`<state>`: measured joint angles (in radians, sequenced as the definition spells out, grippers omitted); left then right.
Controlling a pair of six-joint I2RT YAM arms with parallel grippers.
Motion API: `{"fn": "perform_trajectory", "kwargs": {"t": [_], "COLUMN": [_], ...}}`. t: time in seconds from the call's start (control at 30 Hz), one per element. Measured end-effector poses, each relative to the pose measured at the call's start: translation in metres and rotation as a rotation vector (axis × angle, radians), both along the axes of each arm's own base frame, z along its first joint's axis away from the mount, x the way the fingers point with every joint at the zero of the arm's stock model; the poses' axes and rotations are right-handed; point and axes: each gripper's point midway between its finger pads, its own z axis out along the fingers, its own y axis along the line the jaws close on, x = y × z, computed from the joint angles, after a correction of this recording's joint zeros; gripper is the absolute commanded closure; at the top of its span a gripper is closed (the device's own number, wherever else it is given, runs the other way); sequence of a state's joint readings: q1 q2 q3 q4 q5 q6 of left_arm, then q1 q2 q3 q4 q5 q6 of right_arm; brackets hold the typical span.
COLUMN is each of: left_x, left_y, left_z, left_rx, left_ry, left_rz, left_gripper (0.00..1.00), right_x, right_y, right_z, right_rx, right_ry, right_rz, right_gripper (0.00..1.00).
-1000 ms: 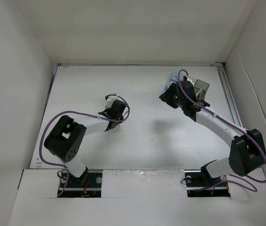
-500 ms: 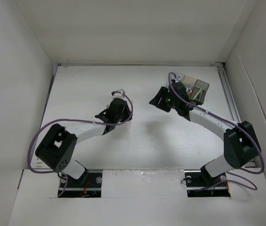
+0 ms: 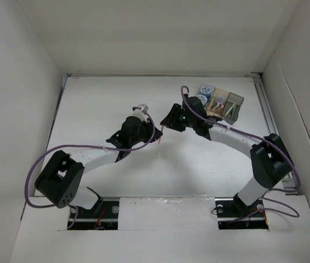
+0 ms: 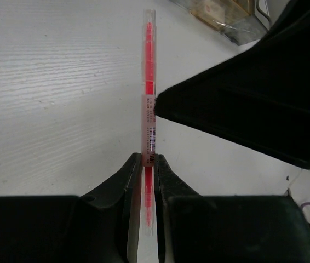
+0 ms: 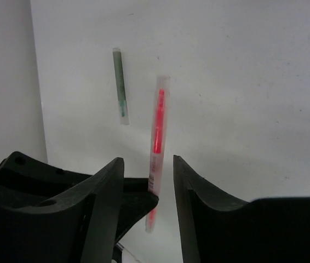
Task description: Sort the stationery into containers
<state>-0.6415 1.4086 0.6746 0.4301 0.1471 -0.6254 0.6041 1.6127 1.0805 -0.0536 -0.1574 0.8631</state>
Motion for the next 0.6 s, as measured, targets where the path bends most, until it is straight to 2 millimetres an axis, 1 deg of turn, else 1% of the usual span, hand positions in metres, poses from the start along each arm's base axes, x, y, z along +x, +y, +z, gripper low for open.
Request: {"fn": "perform_trajectory", "kwargs": {"t": [0.07,0.1,0.17,0.2,0.3,0.33,0.37,0.4,0.47,0.53,0.6], "left_x": [-0.003,-0.004,-0.007,-0.008,-0.012,-0.013,-0.013,-0.013,-0.013,-0.015,-0.018], "left_y": [-0.003,-0.003,-0.004,-0.005,-0.005,-0.004,-0.004,-0.004,-0.003,-0.005,-0.006], "left_z": [0.002,0.003,0.006,0.007,0.009,0.008,0.009,0.010,0.012,0.016,0.024], "left_rx": [-0.020,-0.026,-0.042,-0.049,-0.059,-0.061,-0.063,-0.065,-0.067,-0.075,-0.085], "left_ry": [-0.005,-0.006,-0.012,-0.014,-0.018,-0.015,-0.019,-0.021,-0.029,-0.042,-0.061], "left_rz": [-0.018,-0.025,-0.036,-0.041,-0.051,-0.051,-0.051,-0.050,-0.053,-0.069,-0.088], "left_gripper": [1.00,1.00,1.00,1.00,1.00,1.00,0.98,0.85,0.65,0.49,0.43], "right_x": [0.002,0.003,0.003,0.003,0.003,0.003,0.003,0.003,0.004,0.007,0.011], "right_y": [0.003,0.004,0.005,0.005,0.007,0.008,0.008,0.008,0.008,0.006,0.000], "right_z": [-0.003,-0.006,-0.012,-0.014,-0.015,-0.014,-0.013,-0.012,-0.011,-0.012,-0.011], "right_rx": [0.005,0.006,0.003,0.003,0.012,0.016,0.018,0.020,0.022,0.014,0.002], "right_ry": [0.007,0.015,0.031,0.037,0.048,0.048,0.049,0.047,0.047,0.042,0.038], "right_rz": [0.003,0.002,0.001,-0.001,-0.002,0.000,-0.002,-0.002,-0.009,-0.027,-0.055], "right_gripper": [0.58,0.63,0.68,0.74,0.86,0.93,0.95,0.97,0.98,1.00,1.00]}}
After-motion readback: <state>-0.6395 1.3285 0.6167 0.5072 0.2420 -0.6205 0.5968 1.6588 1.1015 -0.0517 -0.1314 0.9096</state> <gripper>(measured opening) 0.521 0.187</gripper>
